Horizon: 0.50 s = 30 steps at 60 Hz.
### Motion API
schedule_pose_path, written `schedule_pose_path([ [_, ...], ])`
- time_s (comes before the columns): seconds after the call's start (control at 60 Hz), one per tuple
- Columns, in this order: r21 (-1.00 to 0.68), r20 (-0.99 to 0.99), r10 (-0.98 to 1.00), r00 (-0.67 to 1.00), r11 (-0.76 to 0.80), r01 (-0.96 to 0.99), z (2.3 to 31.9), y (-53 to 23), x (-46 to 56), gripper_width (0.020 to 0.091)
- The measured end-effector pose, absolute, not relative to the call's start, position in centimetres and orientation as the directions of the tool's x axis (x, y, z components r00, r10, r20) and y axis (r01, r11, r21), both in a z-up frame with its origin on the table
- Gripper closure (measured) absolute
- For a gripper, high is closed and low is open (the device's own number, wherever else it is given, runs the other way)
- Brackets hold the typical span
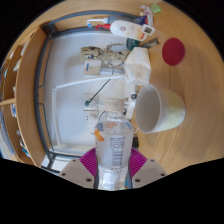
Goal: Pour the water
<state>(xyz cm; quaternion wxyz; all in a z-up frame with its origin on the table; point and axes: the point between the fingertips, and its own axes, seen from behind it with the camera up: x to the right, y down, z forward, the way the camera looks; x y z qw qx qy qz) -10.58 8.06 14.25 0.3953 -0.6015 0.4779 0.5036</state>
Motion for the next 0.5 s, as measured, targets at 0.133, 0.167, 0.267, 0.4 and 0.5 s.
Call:
schedule_pose_path([
  [0.133, 0.192, -0.967, -0.21, -0.147, -0.214, -0.958, 14.8, 9.3, -11.1, 0.0723],
  [0.167, 0.226, -0.958, -0.224, -0.179, -0.203, -0.953, 14.7, 9.5, -11.2, 0.0725],
  [0.267, 0.354, -0.918, -0.25, -0.308, -0.165, -0.921, 14.9, 10.0, -11.2, 0.0723],
  [0.4, 0.46, -0.867, -0.266, -0.421, -0.106, -0.881, 14.9, 10.4, -10.7, 0.0723],
  [0.5, 0.442, -0.872, -0.297, -0.389, -0.135, -0.887, 14.5, 10.2, -11.2, 0.0724],
])
